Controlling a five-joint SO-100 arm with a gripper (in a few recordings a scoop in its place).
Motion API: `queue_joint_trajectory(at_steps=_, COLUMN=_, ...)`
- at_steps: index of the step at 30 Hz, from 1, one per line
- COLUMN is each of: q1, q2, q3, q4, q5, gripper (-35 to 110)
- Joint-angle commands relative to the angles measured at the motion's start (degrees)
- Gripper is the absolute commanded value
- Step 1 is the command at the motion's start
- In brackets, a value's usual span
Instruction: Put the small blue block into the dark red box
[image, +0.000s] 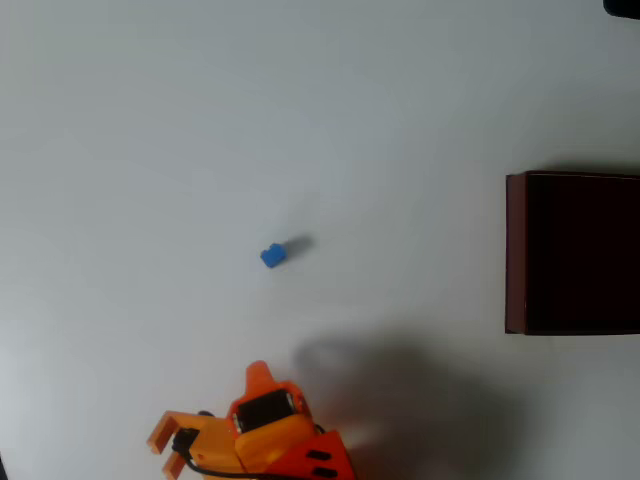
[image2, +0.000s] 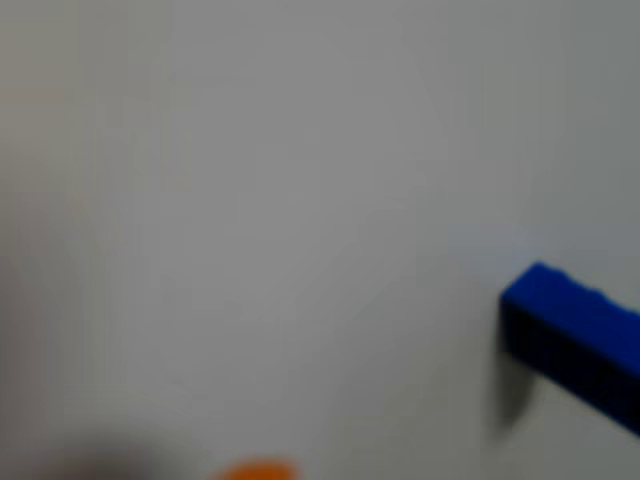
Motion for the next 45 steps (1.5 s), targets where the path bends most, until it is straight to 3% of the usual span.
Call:
queue_joint_trajectory(at_steps=1, q1=0.1, q2=0.3, q3=0.2, q4=0.5, q5=-0.3, gripper=0)
queue_joint_trajectory(at_steps=30, q1=0.1, q2=0.3, q3=0.2, q4=0.5, q5=0.4, gripper=0)
queue_joint_trajectory(at_steps=45, q1=-2.1, q2=-1.5, q3=-6.1, q4=-1.5, q5=10.3, gripper=0)
